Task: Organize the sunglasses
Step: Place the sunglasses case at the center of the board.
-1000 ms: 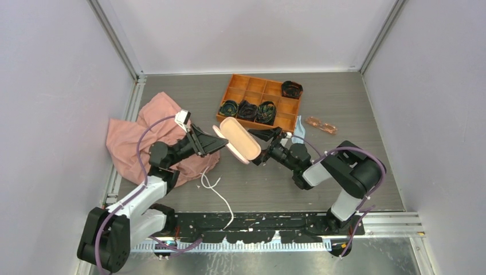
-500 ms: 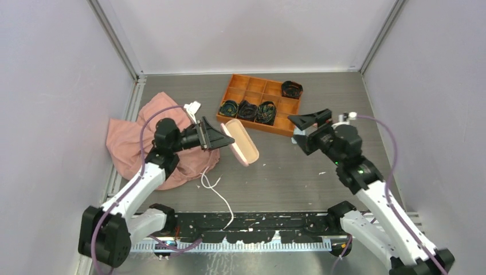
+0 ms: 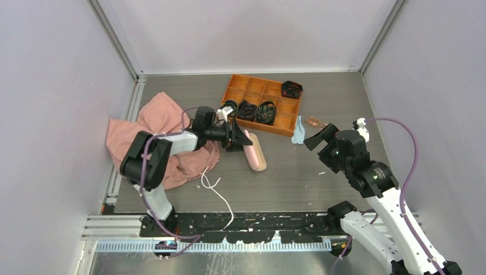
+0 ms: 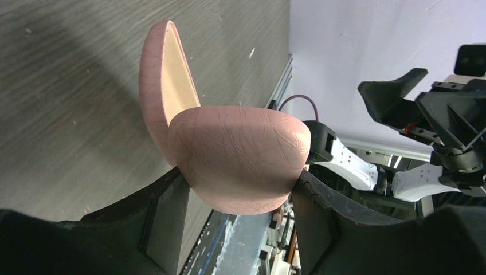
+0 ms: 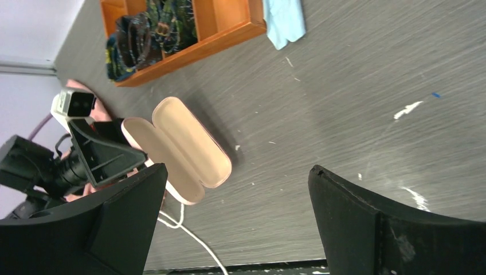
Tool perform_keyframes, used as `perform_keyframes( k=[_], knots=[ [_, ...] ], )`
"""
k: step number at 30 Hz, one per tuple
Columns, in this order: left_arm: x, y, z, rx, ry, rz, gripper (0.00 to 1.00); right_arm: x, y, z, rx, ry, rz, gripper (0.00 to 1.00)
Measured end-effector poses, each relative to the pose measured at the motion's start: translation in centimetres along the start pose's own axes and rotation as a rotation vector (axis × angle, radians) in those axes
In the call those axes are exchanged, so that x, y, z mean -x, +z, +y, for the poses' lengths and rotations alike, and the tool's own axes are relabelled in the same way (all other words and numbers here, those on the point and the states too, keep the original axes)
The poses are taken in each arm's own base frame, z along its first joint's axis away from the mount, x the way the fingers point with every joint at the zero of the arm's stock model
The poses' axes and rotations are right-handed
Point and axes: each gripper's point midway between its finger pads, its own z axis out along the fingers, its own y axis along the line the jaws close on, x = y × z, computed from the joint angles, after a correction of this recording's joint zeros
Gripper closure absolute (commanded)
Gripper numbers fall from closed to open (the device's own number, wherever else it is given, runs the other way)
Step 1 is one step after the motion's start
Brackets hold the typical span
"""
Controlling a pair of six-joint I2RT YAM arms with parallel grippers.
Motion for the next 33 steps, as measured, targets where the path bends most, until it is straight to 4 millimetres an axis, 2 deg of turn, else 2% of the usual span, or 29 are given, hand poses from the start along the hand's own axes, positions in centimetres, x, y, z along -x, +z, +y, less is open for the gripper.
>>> perform_keyframes(
  k=[2, 4, 6, 8, 12, 14, 17, 19, 24, 27, 30, 33],
  knots=[
    [0.2, 1.1, 0.9, -0.001, -0.012, 0.026, 0.96, -0.1, -0.1, -0.6, -0.023, -0.018, 0.002, 0.00],
    [0.1, 2.1, 1.9, -0.009, -0.034, 0.048, 0.74, -0.1, -0.3, -1.1, -0.040, -0.034, 0.001, 0.00],
    [0.0, 2.7, 3.1, -0.009, -0.069, 0.061, 0.57, -0.1, -0.4, -1.6, -0.059, -0.049, 0.000, 0.00],
    [-0.2, 3.1, 4.0, -0.003, -0.102, 0.070, 0.42, 0.0, -0.5, -1.9, -0.070, -0.060, -0.004, 0.00],
    [-0.4, 3.1, 4.2, 0.001, -0.108, 0.082, 0.22, 0.0, -0.6, -2.2, -0.081, -0.068, -0.009, 0.00],
    [-0.2, 3.0, 4.7, 0.048, -0.099, 0.082, 0.03, 0.0, -0.6, -2.4, -0.088, -0.076, -0.009, 0.00],
    [0.5, 2.5, 4.9, 0.163, -0.062, 0.082, 0.00, 0.1, -0.6, -2.9, -0.119, -0.109, -0.007, 0.00],
    [1.6, 1.6, 4.3, 0.244, -0.003, 0.062, 0.00, 0.4, -0.5, -3.0, -0.144, -0.139, -0.006, 0.00],
    [4.7, -2.3, 0.0, 0.417, 0.191, -0.049, 0.00, 1.2, 0.0, -3.0, -0.183, -0.220, -0.011, 0.00],
    [5.5, -5.2, -2.9, 0.515, 0.292, -0.144, 0.00, 1.3, 0.5, -3.5, -0.212, -0.266, -0.007, 0.00],
    [4.2, -6.2, -5.5, 0.575, 0.377, -0.190, 0.00, 1.4, 1.1, -3.7, -0.233, -0.292, -0.006, 0.00],
    [0.9, -4.8, -7.8, 0.565, 0.449, -0.162, 0.00, 1.1, 2.6, -3.7, -0.248, -0.302, 0.004, 0.02]
  ],
)
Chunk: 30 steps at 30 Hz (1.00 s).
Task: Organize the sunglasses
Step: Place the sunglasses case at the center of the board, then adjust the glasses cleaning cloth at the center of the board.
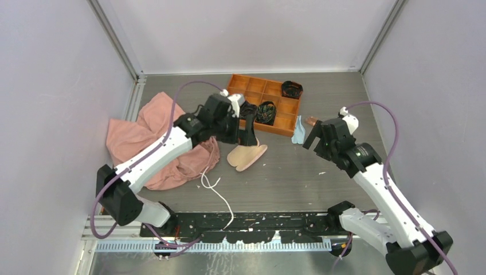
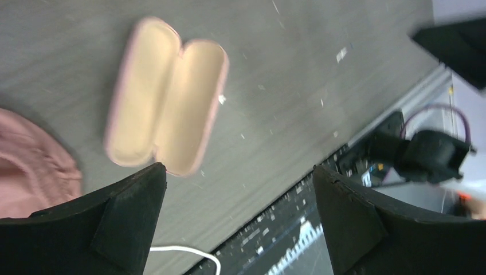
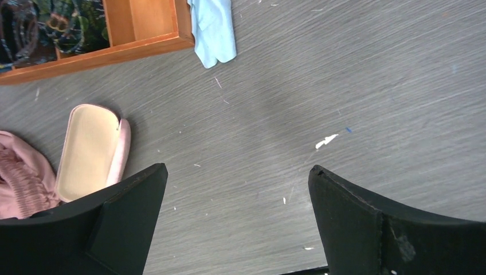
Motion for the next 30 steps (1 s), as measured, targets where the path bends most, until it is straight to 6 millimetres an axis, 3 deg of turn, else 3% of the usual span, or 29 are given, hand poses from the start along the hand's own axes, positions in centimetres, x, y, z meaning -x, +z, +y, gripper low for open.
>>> perform_keyframes(
  k=[3, 8, 10, 13, 17, 21, 23, 27, 29, 30],
  knots=[
    [-3.4, 0.2, -2.6, -0.031, 0.019, 0.047, 0.00, -0.6, 2.6, 0.7, -0.013, 0.009, 0.040, 0.08],
    [-8.3, 1.2, -3.5, 0.022, 0.036, 0.123, 0.00, -1.2, 7.9, 1.5, -0.039, 0.076, 0.121, 0.32],
    [-9.3, 1.4, -3.9, 0.043, 0.048, 0.130, 0.00, -1.2, 10.1, 1.5, -0.052, 0.098, 0.142, 0.39],
    [-10.8, 1.5, -4.1, 0.047, 0.048, 0.130, 0.00, -1.6, 13.1, 1.3, -0.072, 0.120, 0.174, 0.39],
    [-13.1, 0.8, -2.0, 0.084, -0.003, 0.128, 0.00, -3.2, 16.6, 0.7, -0.111, 0.128, 0.240, 0.40],
    [-13.2, 0.1, -1.1, 0.112, -0.041, 0.090, 0.00, -4.7, 19.0, 0.4, -0.139, 0.132, 0.298, 0.50],
    [-12.9, 0.0, -1.0, 0.117, -0.050, 0.073, 0.00, -4.0, 19.6, 1.3, -0.107, 0.143, 0.276, 0.58],
    [-12.6, -0.1, -1.0, 0.125, -0.072, 0.055, 0.00, -3.9, 20.2, 1.7, -0.092, 0.148, 0.272, 0.81],
    [-12.6, 0.0, -1.0, 0.124, -0.075, 0.053, 0.00, -3.9, 20.3, 1.6, -0.091, 0.150, 0.265, 0.97],
    [-12.7, 0.1, -0.9, 0.123, -0.075, 0.052, 0.00, -3.9, 20.3, 1.5, -0.094, 0.145, 0.265, 0.99]
  ],
)
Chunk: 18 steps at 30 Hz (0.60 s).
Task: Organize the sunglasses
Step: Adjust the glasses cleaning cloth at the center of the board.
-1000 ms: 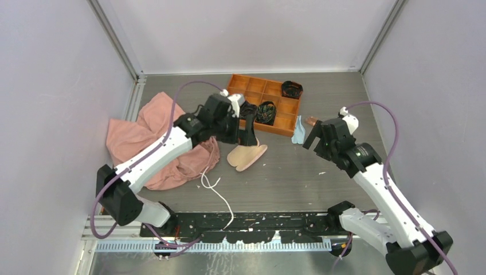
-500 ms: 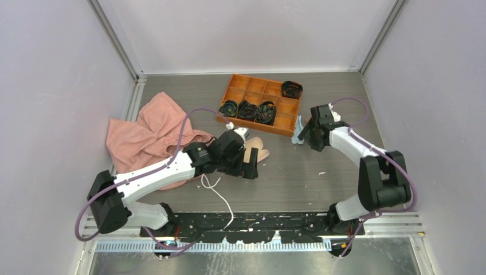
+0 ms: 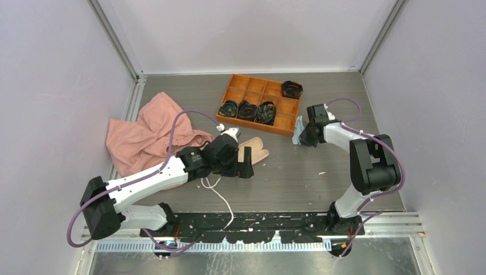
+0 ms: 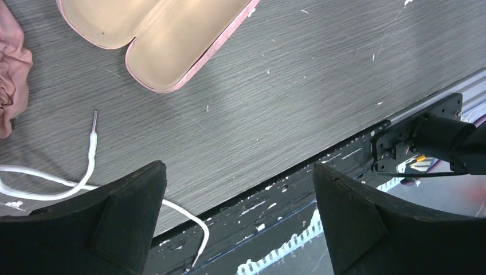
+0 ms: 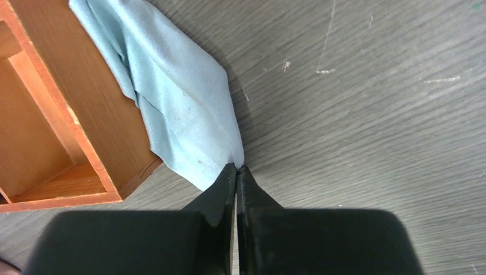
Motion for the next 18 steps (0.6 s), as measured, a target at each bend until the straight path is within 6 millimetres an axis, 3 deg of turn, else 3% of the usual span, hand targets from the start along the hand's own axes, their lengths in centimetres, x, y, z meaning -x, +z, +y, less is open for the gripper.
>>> perform_keyframes(
  k=[6, 14, 18],
  knots=[
    [0.0, 0.2, -0.1, -0.006, 0.004, -0.003, 0.00, -0.7, -1.3, -1.3, -0.008, -0.005, -0.004, 0.99],
    [0.0, 0.6, -0.8, -0.039, 0.009, 0.006, 0.00, -3.0, -8.1, -4.9, 0.049, 0.048, -0.083, 0.96],
    [-0.3, 1.4, -1.6, -0.040, 0.042, 0.040, 0.00, -6.5, -9.9, -7.9, 0.038, 0.130, -0.051, 0.46]
  ],
)
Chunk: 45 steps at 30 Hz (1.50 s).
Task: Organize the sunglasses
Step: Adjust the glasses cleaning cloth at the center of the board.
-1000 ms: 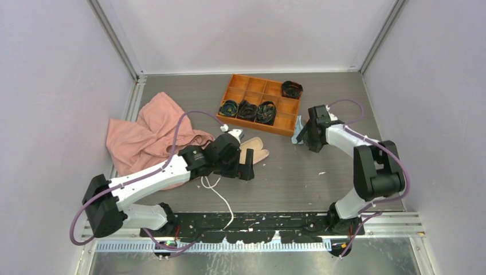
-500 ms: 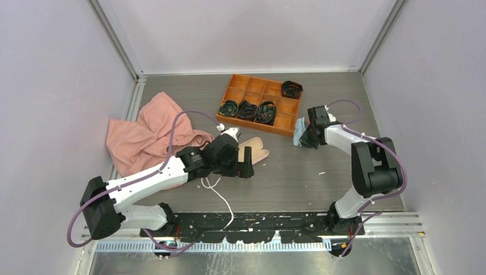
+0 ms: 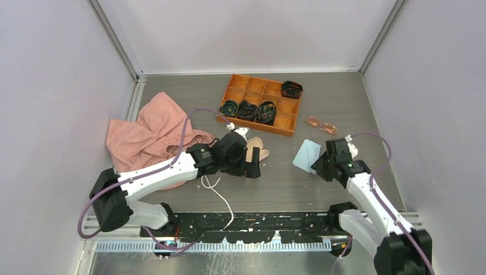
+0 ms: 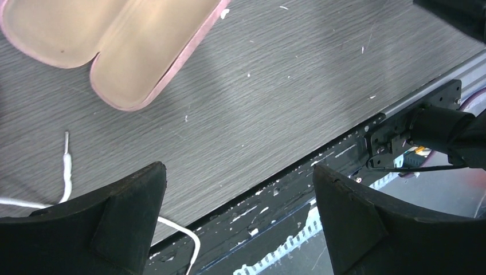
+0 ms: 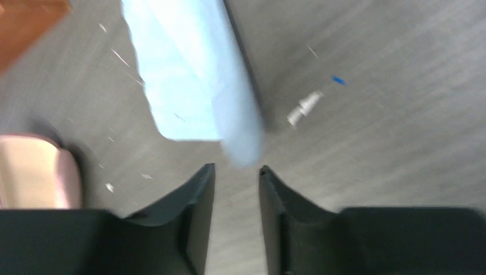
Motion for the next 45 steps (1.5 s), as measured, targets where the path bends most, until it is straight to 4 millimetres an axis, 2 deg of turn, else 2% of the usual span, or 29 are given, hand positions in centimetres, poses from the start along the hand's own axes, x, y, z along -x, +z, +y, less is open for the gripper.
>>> perform_keyframes(
  k=[2, 5, 8, 11, 14, 20, 26, 30, 35, 40, 45],
  knots=[
    [0.2, 0.4, -0.7, 0.000, 0.025, 0.012, 0.00, -1.1, -1.0, -1.3, -0.015, 0.035, 0.017, 0.41],
    [0.7, 0.3, -1.7, -0.008, 0.058, 0.007, 0.00, -1.3, -2.6, -2.1, -0.012, 0.066, 0.001, 0.40],
    [1.3, 0.1, -2.4, -0.023, 0.068, -0.013, 0.00, -0.7, -3.9, -2.0, -0.007, 0.063, -0.021, 0.44],
    [1.4, 0.2, -3.1, -0.057, 0.084, -0.014, 0.00, 0.2, -4.2, -1.1, -0.019, 0.039, -0.018, 0.51],
    [1.3, 0.7, -3.8, -0.079, 0.090, 0.013, 0.00, 0.4, -3.3, -0.5, -0.050, 0.000, 0.008, 0.53],
    [1.3, 2.4, -4.7, -0.077, 0.086, 0.059, 0.00, -0.7, -1.1, 0.0, -0.075, -0.084, 0.095, 0.59],
    [1.3, 2.7, -3.8, -0.028, 0.069, 0.053, 0.00, -3.5, 0.9, 3.6, -0.055, -0.300, 0.167, 0.59],
    [1.4, 2.2, -3.2, 0.003, 0.069, 0.048, 0.00, -4.0, 2.7, 5.9, -0.073, -0.410, 0.159, 0.59],
    [2.1, -0.1, -2.8, 0.008, 0.067, -0.003, 0.00, -4.3, 5.4, 5.1, -0.159, -0.470, 0.145, 0.62],
    [2.3, -1.7, -2.6, -0.010, 0.064, -0.041, 0.00, -3.5, 6.2, 6.1, -0.158, -0.483, 0.102, 0.74],
    [1.5, -1.4, -1.8, 0.008, 0.061, -0.023, 0.00, -3.3, 6.5, 6.9, -0.147, -0.487, 0.069, 0.90]
  ],
)
